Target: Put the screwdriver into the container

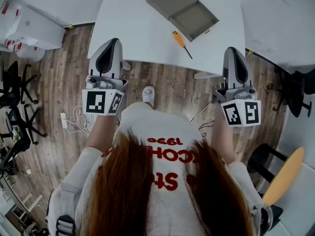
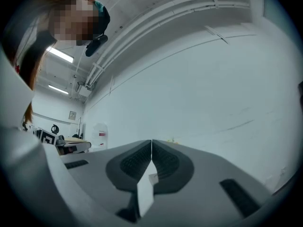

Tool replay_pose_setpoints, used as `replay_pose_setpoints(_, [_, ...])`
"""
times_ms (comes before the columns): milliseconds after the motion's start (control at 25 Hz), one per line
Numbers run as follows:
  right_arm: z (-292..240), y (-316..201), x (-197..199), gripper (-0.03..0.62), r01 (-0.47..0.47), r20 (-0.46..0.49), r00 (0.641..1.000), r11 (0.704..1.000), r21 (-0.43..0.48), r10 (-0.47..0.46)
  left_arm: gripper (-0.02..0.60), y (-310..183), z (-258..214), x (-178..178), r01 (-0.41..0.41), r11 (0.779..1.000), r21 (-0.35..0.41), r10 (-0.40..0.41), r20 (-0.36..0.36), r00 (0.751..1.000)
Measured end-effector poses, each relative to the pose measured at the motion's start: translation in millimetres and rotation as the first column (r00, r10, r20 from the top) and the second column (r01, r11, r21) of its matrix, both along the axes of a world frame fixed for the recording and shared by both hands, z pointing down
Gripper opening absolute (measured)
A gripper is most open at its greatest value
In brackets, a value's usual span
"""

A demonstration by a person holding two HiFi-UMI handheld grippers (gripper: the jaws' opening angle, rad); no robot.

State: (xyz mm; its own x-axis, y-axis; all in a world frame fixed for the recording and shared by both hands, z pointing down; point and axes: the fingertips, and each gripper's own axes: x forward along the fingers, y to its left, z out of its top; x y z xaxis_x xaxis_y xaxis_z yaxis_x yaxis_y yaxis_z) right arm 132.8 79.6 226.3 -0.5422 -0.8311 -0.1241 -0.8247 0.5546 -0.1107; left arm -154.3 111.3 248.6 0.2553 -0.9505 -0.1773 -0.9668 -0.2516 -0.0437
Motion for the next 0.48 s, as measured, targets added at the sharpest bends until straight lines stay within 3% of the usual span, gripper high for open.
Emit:
replay_pose_setpoints(280, [10,-52,-10,0.006,-0.061,-0.026,0.998,0.998,-0.031,0.06,0.006,-71,2,-15,-0.062,0.998,-0.007,0.062,-0.002,0.998])
replay_pose_setpoints(480, [26,-58,-10,0.008,-0.126,-0.055,0.991,0.987,-0.098,0.121,0.006,-92,12,-28,-0.098,0.994,-0.044,0.097,-0.023,0.995])
